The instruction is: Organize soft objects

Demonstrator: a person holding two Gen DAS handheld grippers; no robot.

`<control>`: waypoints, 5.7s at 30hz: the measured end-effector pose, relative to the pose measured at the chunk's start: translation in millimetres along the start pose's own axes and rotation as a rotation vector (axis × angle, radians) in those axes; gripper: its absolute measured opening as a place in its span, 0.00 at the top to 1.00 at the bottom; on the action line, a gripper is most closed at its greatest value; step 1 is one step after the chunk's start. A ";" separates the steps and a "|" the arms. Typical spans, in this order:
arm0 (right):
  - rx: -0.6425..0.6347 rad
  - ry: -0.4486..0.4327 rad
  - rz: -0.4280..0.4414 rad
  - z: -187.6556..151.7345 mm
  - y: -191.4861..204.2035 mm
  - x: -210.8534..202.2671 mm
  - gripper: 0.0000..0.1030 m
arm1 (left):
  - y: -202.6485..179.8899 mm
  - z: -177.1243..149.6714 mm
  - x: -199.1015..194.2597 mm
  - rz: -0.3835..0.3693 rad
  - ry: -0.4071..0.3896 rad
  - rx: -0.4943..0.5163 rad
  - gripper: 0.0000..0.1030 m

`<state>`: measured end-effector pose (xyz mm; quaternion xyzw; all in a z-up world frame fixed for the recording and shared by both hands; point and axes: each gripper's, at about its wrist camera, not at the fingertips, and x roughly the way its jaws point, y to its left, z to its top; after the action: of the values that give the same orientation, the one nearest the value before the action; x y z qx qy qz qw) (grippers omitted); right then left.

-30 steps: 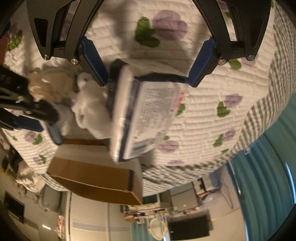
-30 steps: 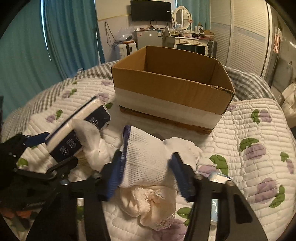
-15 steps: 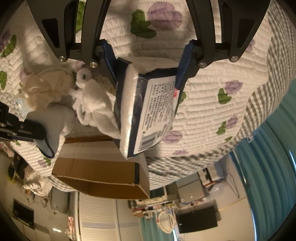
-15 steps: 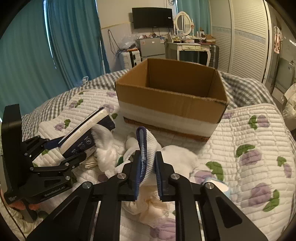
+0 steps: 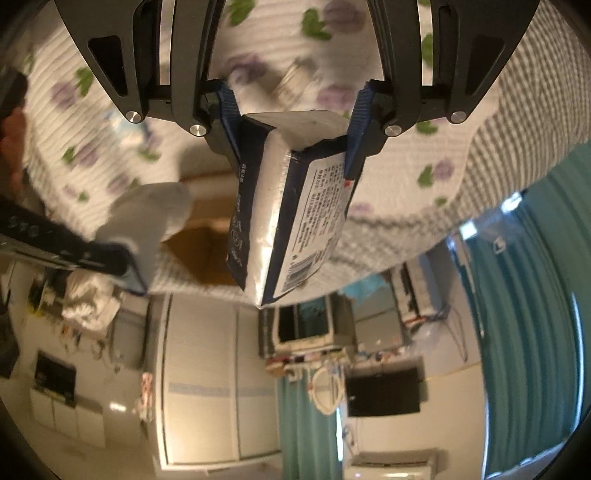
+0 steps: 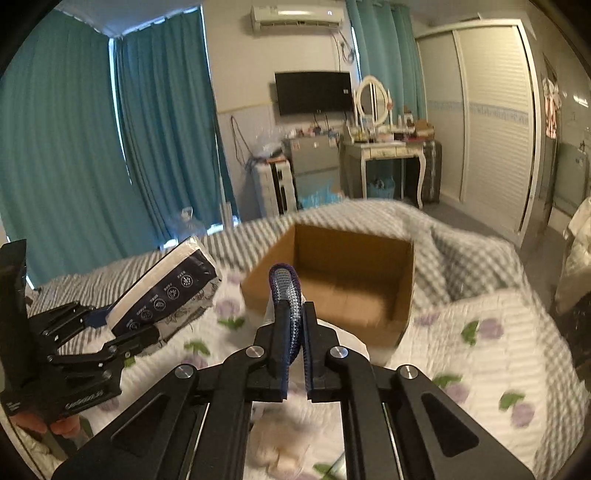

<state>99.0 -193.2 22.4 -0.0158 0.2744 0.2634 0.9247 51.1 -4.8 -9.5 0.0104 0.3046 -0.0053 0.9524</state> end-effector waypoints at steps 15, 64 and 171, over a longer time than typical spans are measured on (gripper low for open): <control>0.018 0.020 -0.045 75.5 -71.9 96.5 0.95 | -43.9 94.1 121.5 -0.045 0.030 0.044 0.52; -0.254 0.439 0.035 -100.4 -70.0 28.4 0.00 | -104.6 -65.7 31.2 0.101 0.204 -0.072 0.13; 0.033 0.118 -0.079 72.8 -107.2 167.0 0.02 | -49.7 83.9 180.7 -0.070 0.091 0.045 0.32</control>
<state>307.1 -192.9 -14.3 -0.0269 0.3319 0.2205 0.9168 246.1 -57.0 -46.9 0.0215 0.3475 -0.0452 0.9364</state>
